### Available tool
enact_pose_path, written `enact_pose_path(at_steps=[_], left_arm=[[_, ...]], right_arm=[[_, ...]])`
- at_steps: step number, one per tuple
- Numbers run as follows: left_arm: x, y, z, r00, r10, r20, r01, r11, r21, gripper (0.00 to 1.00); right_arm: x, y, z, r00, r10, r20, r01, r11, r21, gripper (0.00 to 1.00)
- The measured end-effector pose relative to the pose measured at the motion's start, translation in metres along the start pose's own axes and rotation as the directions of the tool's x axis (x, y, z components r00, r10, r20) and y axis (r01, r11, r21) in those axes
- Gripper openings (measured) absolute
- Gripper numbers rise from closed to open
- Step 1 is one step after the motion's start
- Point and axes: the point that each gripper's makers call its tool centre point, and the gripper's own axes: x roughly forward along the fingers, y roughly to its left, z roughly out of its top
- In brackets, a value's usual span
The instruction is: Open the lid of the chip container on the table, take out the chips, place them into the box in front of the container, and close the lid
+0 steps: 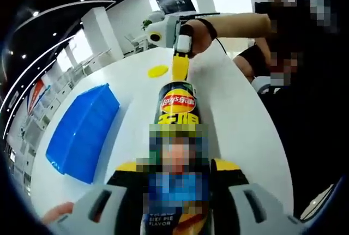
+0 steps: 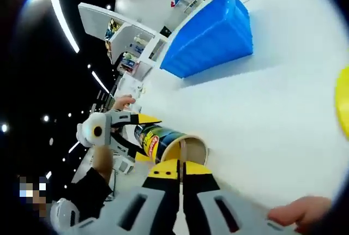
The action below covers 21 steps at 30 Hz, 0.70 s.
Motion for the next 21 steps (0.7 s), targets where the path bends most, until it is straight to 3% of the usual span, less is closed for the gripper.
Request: enact_pose_path(at_steps=[2,3,4,5,7,9,11,13,15,21], left_arm=[[-0.001,0.000,-0.001,1.000,0.002,-0.004,-0.002,1.000,0.000,0.48],[-0.001,0.001,-0.002,1.000,0.004,-0.012,-0.004,1.000,-0.007,0.48],[-0.001,0.001,-0.002,1.000,0.003,-0.009,-0.003,1.000,-0.006,0.48],[-0.001,0.001,-0.002,1.000,0.004,-0.007,-0.004,1.000,-0.006,0.48],[-0.001,0.000,-0.002,1.000,0.004,-0.005,-0.005,1.000,-0.004,0.48],[0.000,-0.001,-0.001,1.000,0.005,-0.008,-0.005,1.000,-0.005,0.48],[0.000,-0.002,0.000,1.000,0.006,-0.008,-0.006,1.000,-0.006,0.48],[0.001,-0.002,0.000,1.000,0.008,-0.009,-0.008,1.000,-0.005,0.48],[0.002,-0.004,0.001,1.000,0.010,-0.010,-0.010,1.000,-0.002,0.48],[0.004,-0.003,0.000,1.000,0.016,-0.012,-0.016,1.000,-0.009,0.49]], right_arm=[[-0.006,0.003,-0.007,1.000,-0.018,-0.003,0.018,1.000,0.002,0.00],[-0.010,-0.014,0.000,0.993,-0.113,0.035,0.115,0.991,-0.064,0.00],[-0.012,-0.019,0.004,0.988,-0.137,0.065,0.142,0.987,-0.079,0.00],[-0.012,-0.012,0.005,0.993,-0.095,0.075,0.100,0.993,-0.062,0.00],[-0.017,-0.003,0.020,0.987,-0.029,0.159,0.038,0.998,-0.054,0.01],[-0.018,0.000,0.016,0.989,-0.029,0.145,0.048,0.991,-0.127,0.01],[-0.012,0.009,0.004,0.989,-0.038,0.142,0.056,0.991,-0.124,0.01],[-0.005,0.014,-0.011,0.997,-0.030,0.069,0.039,0.989,-0.144,0.02],[0.004,0.017,-0.015,0.996,-0.038,0.076,0.049,0.986,-0.157,0.07],[0.013,0.015,-0.017,0.995,-0.047,0.089,0.055,0.995,-0.082,0.07]])
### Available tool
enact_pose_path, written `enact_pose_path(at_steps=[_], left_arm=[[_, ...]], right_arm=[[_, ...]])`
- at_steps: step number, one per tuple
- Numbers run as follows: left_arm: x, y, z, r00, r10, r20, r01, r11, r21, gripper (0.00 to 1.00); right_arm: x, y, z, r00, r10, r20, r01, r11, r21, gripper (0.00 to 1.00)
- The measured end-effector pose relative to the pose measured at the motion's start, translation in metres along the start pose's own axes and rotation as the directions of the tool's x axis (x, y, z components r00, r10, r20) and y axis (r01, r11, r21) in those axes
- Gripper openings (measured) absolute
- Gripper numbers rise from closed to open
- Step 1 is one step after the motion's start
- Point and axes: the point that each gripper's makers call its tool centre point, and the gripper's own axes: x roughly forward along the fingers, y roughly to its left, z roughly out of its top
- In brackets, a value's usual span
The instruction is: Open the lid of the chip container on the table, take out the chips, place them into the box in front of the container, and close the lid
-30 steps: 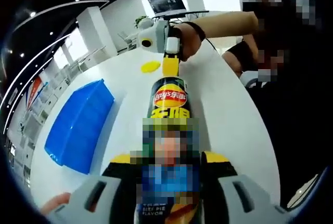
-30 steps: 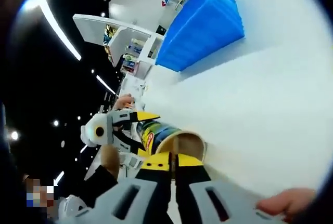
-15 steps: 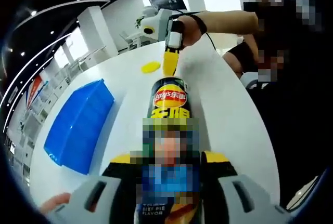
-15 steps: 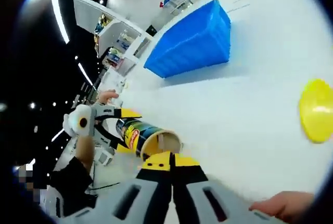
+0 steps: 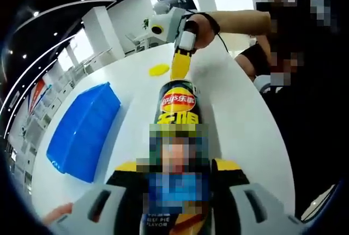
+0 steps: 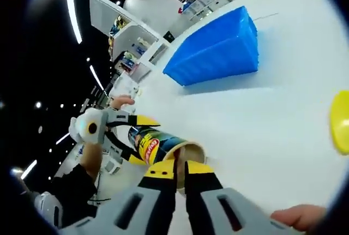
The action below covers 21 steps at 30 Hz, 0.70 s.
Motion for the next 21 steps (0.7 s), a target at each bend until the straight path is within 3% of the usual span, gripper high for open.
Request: enact_pose_path(at_steps=[4,9,12,14,16,19,21], left_arm=[[0.000,0.001,-0.001,1.000,0.002,0.008,-0.002,1.000,0.001,0.50],[0.001,0.002,-0.001,1.000,0.004,0.014,-0.004,1.000,-0.001,0.50],[0.001,0.003,-0.002,1.000,0.006,0.008,-0.006,1.000,0.006,0.50],[0.002,0.002,-0.002,1.000,0.003,0.005,-0.003,1.000,0.008,0.51],[0.002,0.002,-0.004,1.000,0.005,0.003,-0.005,1.000,0.014,0.51],[0.000,0.003,-0.005,1.000,0.009,0.013,-0.010,1.000,0.021,0.51],[0.000,0.004,-0.005,1.000,0.012,0.015,-0.012,1.000,0.022,0.51]], right_arm=[[-0.003,-0.009,0.004,1.000,0.001,0.000,-0.001,1.000,0.015,0.12],[-0.004,-0.001,0.004,0.995,0.089,0.035,-0.092,0.993,0.077,0.08],[0.004,-0.002,-0.002,0.990,0.135,0.029,-0.138,0.982,0.132,0.07],[0.009,0.000,-0.009,0.986,0.165,-0.009,-0.161,0.974,0.160,0.07],[0.007,0.000,-0.004,0.983,0.181,-0.016,-0.172,0.954,0.246,0.01],[0.003,0.000,-0.003,0.986,0.158,-0.049,-0.142,0.960,0.243,0.00],[-0.001,-0.004,-0.003,0.994,0.091,-0.068,-0.078,0.980,0.181,0.00]])
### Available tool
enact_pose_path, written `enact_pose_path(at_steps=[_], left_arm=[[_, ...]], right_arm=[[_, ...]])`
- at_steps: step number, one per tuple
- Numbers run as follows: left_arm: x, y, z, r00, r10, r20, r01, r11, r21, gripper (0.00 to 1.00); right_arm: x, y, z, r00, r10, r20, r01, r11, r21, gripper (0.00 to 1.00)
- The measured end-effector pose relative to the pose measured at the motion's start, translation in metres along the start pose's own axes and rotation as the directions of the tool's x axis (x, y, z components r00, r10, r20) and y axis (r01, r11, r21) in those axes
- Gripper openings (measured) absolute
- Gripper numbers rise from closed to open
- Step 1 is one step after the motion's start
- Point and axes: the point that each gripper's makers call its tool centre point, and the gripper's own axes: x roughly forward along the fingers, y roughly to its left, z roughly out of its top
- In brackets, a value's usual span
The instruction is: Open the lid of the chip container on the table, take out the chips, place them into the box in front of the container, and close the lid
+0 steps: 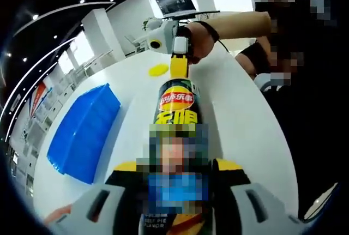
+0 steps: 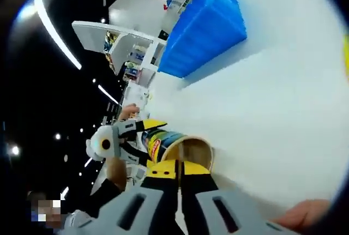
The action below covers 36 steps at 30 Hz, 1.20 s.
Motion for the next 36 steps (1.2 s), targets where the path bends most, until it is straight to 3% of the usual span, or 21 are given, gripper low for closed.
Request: enact_pose_path(at_steps=[3,10,15,25,27,28,30,31,32,36], left_arm=[[0.000,0.001,-0.001,1.000,0.001,0.002,-0.001,1.000,0.001,0.51],[0.002,-0.001,0.004,1.000,-0.013,0.017,0.013,1.000,-0.002,0.51],[0.004,-0.001,0.003,1.000,-0.011,-0.012,0.011,1.000,0.003,0.50],[0.004,0.002,0.005,1.000,-0.006,0.013,0.006,1.000,-0.001,0.50],[0.004,0.004,0.004,1.000,-0.005,0.007,0.005,1.000,-0.009,0.50],[0.003,0.005,0.002,1.000,0.000,-0.002,0.000,1.000,-0.019,0.50],[-0.001,0.008,-0.002,1.000,0.001,-0.004,-0.001,1.000,-0.023,0.51],[-0.002,0.007,-0.002,1.000,0.000,0.004,0.000,1.000,-0.012,0.51],[-0.001,0.004,0.000,1.000,-0.002,0.019,0.002,1.000,0.002,0.51],[0.002,0.004,0.001,1.000,-0.012,-0.019,0.011,1.000,-0.016,0.51]], right_arm=[[-0.009,-0.003,0.002,0.995,-0.095,0.008,0.095,0.990,-0.104,0.00],[-0.013,-0.003,-0.003,0.987,-0.160,-0.006,0.157,0.977,-0.141,0.00],[-0.016,-0.003,-0.003,0.955,-0.295,0.017,0.287,0.911,-0.295,0.00],[-0.021,-0.006,-0.003,0.940,-0.340,0.038,0.335,0.892,-0.304,0.00],[-0.033,-0.015,0.003,0.916,-0.396,0.061,0.394,0.865,-0.310,0.00],[-0.039,-0.016,0.006,0.915,-0.396,0.079,0.399,0.856,-0.327,0.00],[-0.046,-0.022,0.004,0.914,-0.399,0.070,0.401,0.869,-0.291,0.00],[-0.047,-0.023,0.003,0.922,-0.380,0.073,0.385,0.880,-0.280,0.00],[-0.047,-0.024,0.001,0.924,-0.376,0.071,0.380,0.880,-0.286,0.00],[-0.045,-0.024,0.006,0.923,-0.377,0.081,0.383,0.875,-0.296,0.00]])
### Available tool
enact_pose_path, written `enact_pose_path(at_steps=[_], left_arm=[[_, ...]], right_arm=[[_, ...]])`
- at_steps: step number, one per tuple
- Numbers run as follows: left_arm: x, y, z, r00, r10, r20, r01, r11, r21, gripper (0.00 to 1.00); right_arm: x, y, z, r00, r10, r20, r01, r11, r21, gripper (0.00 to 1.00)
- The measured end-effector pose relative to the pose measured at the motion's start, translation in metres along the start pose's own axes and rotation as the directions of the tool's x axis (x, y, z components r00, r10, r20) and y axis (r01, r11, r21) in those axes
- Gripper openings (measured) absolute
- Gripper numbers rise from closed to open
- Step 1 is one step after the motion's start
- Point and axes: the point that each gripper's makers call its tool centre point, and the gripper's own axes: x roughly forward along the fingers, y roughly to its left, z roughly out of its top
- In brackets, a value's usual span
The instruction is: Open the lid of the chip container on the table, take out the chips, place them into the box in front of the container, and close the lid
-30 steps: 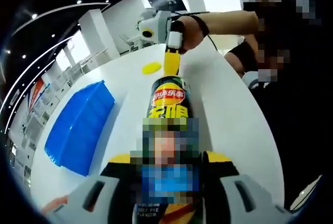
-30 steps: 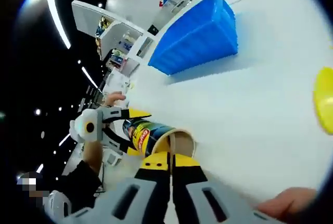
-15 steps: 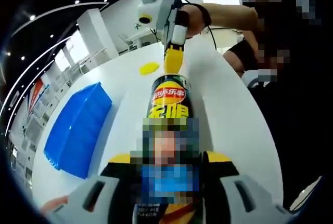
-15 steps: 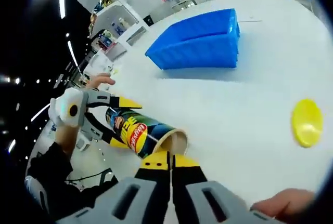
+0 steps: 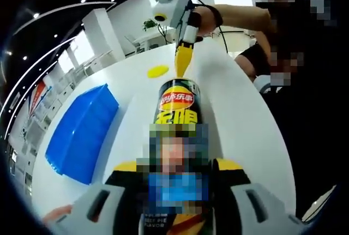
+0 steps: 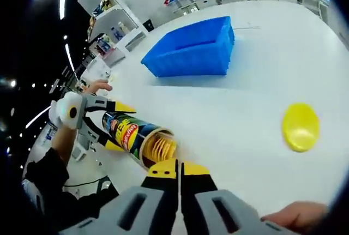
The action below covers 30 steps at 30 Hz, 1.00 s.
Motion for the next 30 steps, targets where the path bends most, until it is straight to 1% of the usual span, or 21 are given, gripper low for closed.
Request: enact_pose_path(at_steps=[1,3,4,7,8,10,15,16,18,20,21,22,23,24,25,27,28,30], left_arm=[[0.000,0.000,-0.001,1.000,0.002,-0.002,-0.002,1.000,-0.004,0.51],[-0.001,-0.001,-0.001,1.000,0.003,0.014,-0.003,1.000,-0.002,0.51],[-0.002,-0.002,-0.002,1.000,0.004,0.018,-0.004,1.000,-0.001,0.51],[-0.006,0.000,-0.006,1.000,0.010,0.014,-0.009,1.000,-0.011,0.51],[-0.006,0.000,-0.006,1.000,0.010,0.015,-0.010,1.000,-0.013,0.51],[-0.006,0.000,-0.005,1.000,0.011,0.024,-0.010,1.000,-0.014,0.51],[-0.004,-0.002,-0.005,1.000,0.015,0.007,-0.015,1.000,-0.007,0.51],[-0.004,-0.002,-0.005,1.000,0.016,0.007,-0.016,1.000,-0.006,0.51],[-0.004,-0.003,-0.005,1.000,0.018,0.006,-0.018,1.000,0.000,0.52],[-0.002,-0.004,-0.006,1.000,0.025,-0.004,-0.025,1.000,0.013,0.52],[-0.002,-0.004,-0.007,1.000,0.028,-0.009,-0.028,0.999,0.022,0.53],[0.000,-0.003,-0.009,0.999,0.035,-0.017,-0.035,0.999,0.039,0.53],[0.000,-0.003,-0.008,0.999,0.036,-0.022,-0.035,0.999,0.038,0.53],[0.000,-0.003,-0.008,0.999,0.036,-0.023,-0.036,0.999,0.039,0.53],[-0.001,-0.003,-0.009,0.999,0.036,-0.025,-0.035,0.998,0.043,0.53],[-0.001,-0.004,-0.009,0.999,0.037,-0.025,-0.036,0.999,0.040,0.53],[-0.001,-0.004,-0.009,0.999,0.037,-0.025,-0.036,0.999,0.040,0.53],[-0.001,-0.004,-0.008,0.999,0.036,-0.025,-0.035,0.999,0.039,0.53]], right_arm=[[0.000,-0.001,0.001,1.000,0.003,0.009,-0.003,1.000,0.001,0.00],[0.000,-0.003,0.000,1.000,0.022,0.013,-0.022,1.000,0.022,0.00],[-0.002,-0.006,0.000,1.000,0.022,0.012,-0.022,0.999,0.037,0.00],[-0.008,-0.016,0.002,1.000,0.007,0.028,-0.008,0.999,0.042,0.00],[-0.009,-0.019,0.002,0.999,0.010,0.037,-0.011,0.999,0.052,0.00],[-0.008,-0.018,0.002,0.999,0.025,0.044,-0.028,0.997,0.066,0.00],[-0.008,-0.016,0.003,0.996,0.040,0.079,-0.041,0.999,0.021,0.01],[-0.007,-0.019,0.007,0.994,0.048,0.095,-0.048,0.999,0.001,0.01],[-0.008,-0.021,0.009,0.992,0.055,0.115,-0.054,0.998,-0.016,0.03],[-0.009,-0.022,0.016,0.983,0.068,0.173,-0.055,0.995,-0.081,0.04],[-0.010,-0.024,0.020,0.977,0.072,0.200,-0.053,0.994,-0.100,0.05],[-0.012,-0.022,0.024,0.969,0.090,0.229,-0.069,0.993,-0.095,0.07],[-0.017,-0.020,0.031,0.955,0.112,0.276,-0.099,0.993,-0.063,0.11],[-0.018,-0.019,0.033,0.951,0.118,0.287,-0.108,0.993,-0.051,0.15],[-0.024,-0.018,0.039,0.938,0.139,0.317,-0.140,0.990,-0.019,0.13],[-0.033,-0.016,0.047,0.921,0.158,0.357,-0.173,0.985,0.010,0.11],[-0.035,-0.009,0.045,0.917,0.163,0.363,-0.181,0.983,0.017,0.10],[-0.041,0.000,0.047,0.907,0.191,0.375,-0.222,0.974,0.040,0.07]])
